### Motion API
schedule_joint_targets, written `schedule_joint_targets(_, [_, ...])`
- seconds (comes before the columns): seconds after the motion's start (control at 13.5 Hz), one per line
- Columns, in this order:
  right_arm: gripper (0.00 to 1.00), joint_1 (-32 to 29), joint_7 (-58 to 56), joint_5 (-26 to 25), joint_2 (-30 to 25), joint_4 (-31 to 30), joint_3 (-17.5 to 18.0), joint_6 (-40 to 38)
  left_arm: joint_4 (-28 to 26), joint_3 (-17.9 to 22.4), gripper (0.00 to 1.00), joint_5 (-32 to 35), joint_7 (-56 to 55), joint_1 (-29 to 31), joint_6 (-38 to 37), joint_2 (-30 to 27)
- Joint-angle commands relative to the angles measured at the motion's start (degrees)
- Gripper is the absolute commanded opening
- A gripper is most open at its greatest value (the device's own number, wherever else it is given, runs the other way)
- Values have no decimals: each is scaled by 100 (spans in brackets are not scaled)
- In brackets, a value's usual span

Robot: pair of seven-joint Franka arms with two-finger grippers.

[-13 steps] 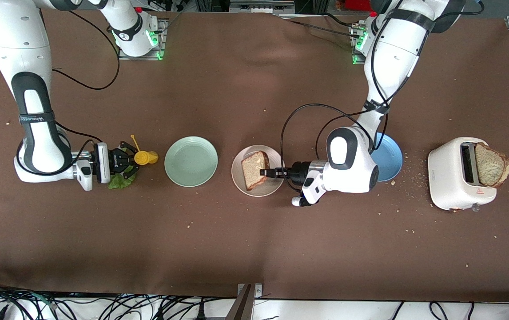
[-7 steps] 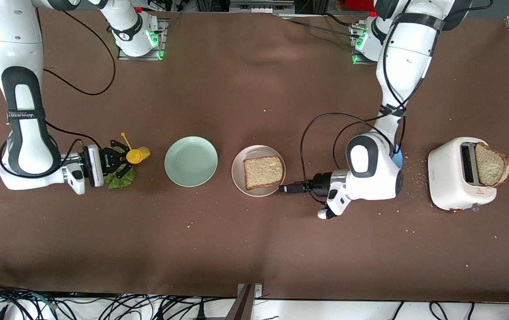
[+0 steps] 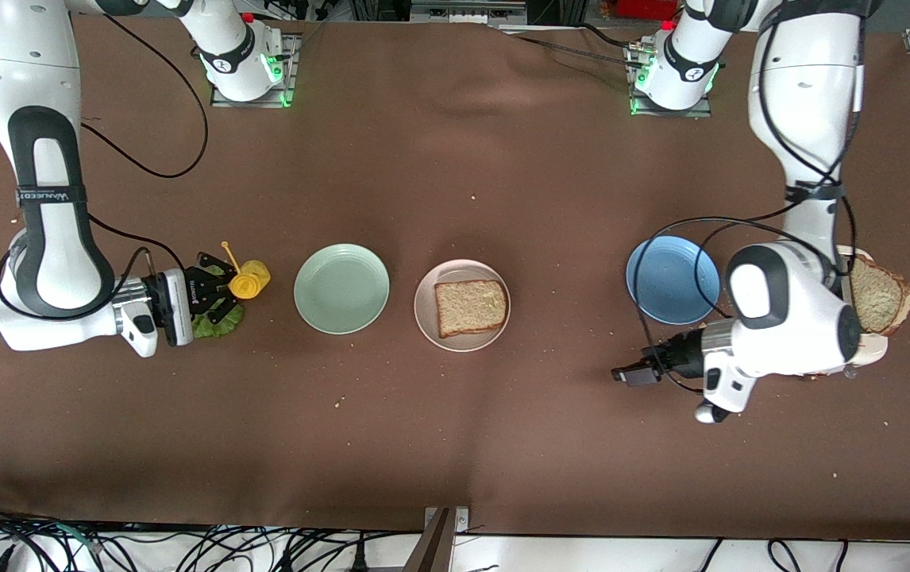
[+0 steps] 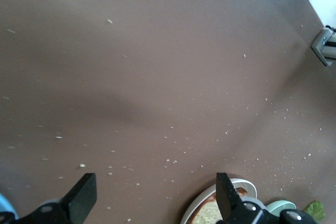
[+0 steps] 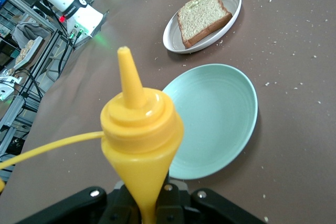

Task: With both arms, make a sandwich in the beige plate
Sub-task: 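Carry mustard to the bread with the right gripper while the left gripper withdraws, then tilt the mustard bottle over the bread with the right gripper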

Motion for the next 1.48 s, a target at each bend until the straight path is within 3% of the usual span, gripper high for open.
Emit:
schedule_joint_targets(0.0, [11,526,1165,-421,-73,408,3,-50,72,-60,100,459,578,626,-678,-297])
schedule_joint_targets(0.37, [11,1862,3232,-1518,-73,743,-6,712,72,-42,100,2251,652,883,-794,-868])
schedule_joint_targets(0.67, [10,2741,4488,-2792,-73,770,-6,1364,98,-51,100,2437,669,1025,-917,-1300])
schedule_joint_targets(1.04, [10,3577,5940,-4462,-38,779,-6,1382,98,-130,100,3385,660,1007,-1190,-1941])
schedule_joint_targets(1.26, [10,4042,6521,-5360,32,779,-6,1339,98,-77,100,3493,695,1033,-1627,-2415])
schedule_joint_targets(1.41, [10,4324,6978,-6018,50,770,-6,1303,90,-77,100,3493,678,1024,-1647,-2443])
